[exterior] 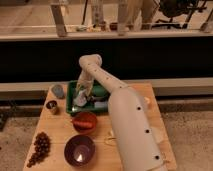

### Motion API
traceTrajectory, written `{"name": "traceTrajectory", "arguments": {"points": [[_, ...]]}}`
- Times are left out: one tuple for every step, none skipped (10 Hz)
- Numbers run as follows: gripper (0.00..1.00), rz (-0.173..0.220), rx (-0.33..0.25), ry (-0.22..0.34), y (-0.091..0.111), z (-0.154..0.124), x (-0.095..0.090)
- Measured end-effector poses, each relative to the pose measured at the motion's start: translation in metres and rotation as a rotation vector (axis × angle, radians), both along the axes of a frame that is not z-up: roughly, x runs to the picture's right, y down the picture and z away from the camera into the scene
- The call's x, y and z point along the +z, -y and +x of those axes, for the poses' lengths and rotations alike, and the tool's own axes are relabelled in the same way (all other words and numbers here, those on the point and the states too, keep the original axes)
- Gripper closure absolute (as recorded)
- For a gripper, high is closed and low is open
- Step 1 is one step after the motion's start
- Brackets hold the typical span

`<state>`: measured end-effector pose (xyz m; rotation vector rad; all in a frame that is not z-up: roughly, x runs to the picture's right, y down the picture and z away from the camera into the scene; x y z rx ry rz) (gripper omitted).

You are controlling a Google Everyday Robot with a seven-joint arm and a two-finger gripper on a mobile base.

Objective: Place towel in tray

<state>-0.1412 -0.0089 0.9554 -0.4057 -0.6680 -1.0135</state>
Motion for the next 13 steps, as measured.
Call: {"name": "traceTrajectory", "arguments": {"points": [[0.2,0.004,0.016,0.005,0.005,0.001,-0.007],[0.2,0.01,0.035,0.008,0.011,0.003,-0.015],[0.2,0.022,0.061,0.015,0.017,0.005,-0.022],[0.2,0.028,0.08,0.017,0.018,0.006,-0.024],[0.2,0.028,0.08,0.017,0.018,0.006,-0.024],[0.2,0.028,0.077,0.019,0.017,0.004,-0.024],[0.2,0.028,0.078,0.019,0.017,0.004,-0.024],[0.2,0.028,0.078,0.019,0.017,0.003,-0.024],[0.2,0.027,0.078,0.019,0.017,0.003,-0.024],[0.2,0.027,0.077,0.019,0.017,0.003,-0.024],[0.2,0.027,0.077,0.02,0.017,0.003,-0.024],[0.2,0.027,0.077,0.02,0.017,0.003,-0.024],[0.2,0.027,0.077,0.02,0.017,0.003,-0.024]]}}
